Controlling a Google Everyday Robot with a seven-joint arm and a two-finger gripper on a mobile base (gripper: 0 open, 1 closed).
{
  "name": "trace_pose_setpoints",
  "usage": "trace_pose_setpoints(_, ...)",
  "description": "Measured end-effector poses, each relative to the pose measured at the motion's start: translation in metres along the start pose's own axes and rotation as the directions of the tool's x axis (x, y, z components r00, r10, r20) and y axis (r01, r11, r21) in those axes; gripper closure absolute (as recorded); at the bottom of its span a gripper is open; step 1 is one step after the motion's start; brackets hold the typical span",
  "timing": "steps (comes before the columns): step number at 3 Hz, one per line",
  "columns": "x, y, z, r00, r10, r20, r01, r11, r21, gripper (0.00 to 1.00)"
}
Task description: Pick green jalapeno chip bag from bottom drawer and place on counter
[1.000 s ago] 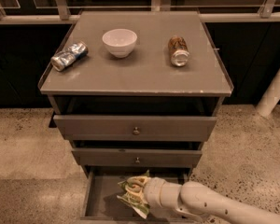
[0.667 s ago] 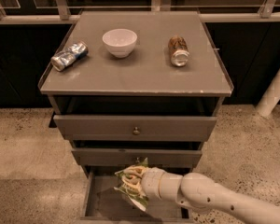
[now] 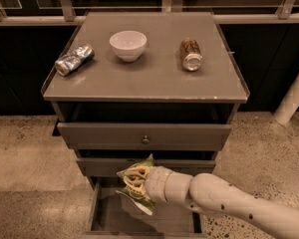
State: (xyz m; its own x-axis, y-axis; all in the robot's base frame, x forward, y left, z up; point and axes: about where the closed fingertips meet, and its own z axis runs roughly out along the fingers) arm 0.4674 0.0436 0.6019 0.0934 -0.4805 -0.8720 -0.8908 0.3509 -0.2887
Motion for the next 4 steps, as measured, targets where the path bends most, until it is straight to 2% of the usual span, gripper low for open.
trace_pose_setpoints(1,-0.021,-0.008,-0.01,0.998,-0.054,-0.018,0.054,0.9985,0.009,1.0)
trace_pose_setpoints(2,-0.08,-0.025,-0.034,0.978,-0.205,-0.039,0.207,0.9768,0.055,1.0)
trace_pose_setpoints(3,-0.15,-0.046,-0.052,0.931,-0.358,-0.069,0.363,0.9271,0.093,1.0)
trace_pose_setpoints(4,-0.21,-0.071,-0.065,0.88,-0.469,-0.077,0.475,0.8702,0.13,1.0)
